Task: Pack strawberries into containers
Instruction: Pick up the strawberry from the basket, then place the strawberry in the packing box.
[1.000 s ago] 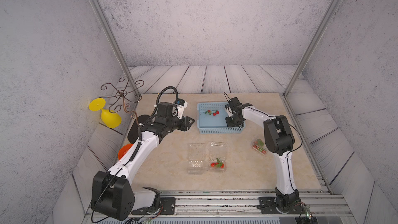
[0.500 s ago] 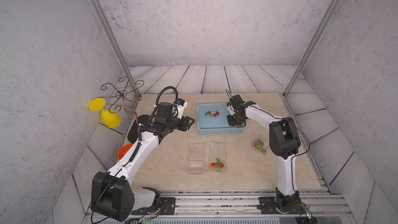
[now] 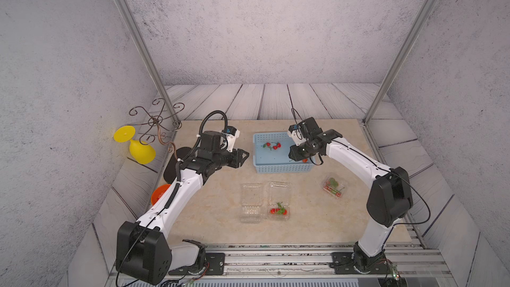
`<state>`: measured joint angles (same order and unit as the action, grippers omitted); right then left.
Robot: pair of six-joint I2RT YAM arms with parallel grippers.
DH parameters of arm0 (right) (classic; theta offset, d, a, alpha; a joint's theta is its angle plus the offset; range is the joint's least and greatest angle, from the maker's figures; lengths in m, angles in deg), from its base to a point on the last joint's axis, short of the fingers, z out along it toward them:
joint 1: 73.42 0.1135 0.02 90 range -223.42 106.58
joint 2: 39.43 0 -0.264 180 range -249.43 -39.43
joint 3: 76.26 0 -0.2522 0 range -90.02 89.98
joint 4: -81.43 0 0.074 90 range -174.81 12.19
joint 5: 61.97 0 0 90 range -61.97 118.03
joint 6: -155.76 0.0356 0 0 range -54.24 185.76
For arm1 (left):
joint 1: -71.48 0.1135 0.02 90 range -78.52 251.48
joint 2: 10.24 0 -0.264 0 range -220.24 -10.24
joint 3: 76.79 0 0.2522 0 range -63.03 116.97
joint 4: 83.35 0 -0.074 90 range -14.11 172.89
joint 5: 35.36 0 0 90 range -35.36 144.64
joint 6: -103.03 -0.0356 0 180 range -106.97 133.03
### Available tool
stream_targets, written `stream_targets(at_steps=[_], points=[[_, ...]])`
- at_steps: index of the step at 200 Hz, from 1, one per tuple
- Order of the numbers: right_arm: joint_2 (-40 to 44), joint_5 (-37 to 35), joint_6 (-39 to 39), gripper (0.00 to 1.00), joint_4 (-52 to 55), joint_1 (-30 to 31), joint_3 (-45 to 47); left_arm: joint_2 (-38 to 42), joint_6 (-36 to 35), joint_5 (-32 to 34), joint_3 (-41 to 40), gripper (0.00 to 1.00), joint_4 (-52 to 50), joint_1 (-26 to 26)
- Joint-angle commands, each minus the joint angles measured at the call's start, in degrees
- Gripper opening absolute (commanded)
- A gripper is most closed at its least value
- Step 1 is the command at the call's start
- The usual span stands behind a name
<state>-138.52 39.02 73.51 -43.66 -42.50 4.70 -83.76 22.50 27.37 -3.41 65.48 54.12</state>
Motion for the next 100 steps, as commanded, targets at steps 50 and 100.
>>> stream_targets(at_steps=[50, 100], points=[[9.63, 9.32, 6.68, 0.23, -3.56, 13.44, 17.79, 2.13, -0.13, 0.10, -0.46, 0.46, 0.26, 0.40], [7.00, 8.11, 8.32, 0.24, -4.34, 19.15, 21.26, 3.43, -0.12, 0.64, -0.91, 0.46, 0.01, 0.40]])
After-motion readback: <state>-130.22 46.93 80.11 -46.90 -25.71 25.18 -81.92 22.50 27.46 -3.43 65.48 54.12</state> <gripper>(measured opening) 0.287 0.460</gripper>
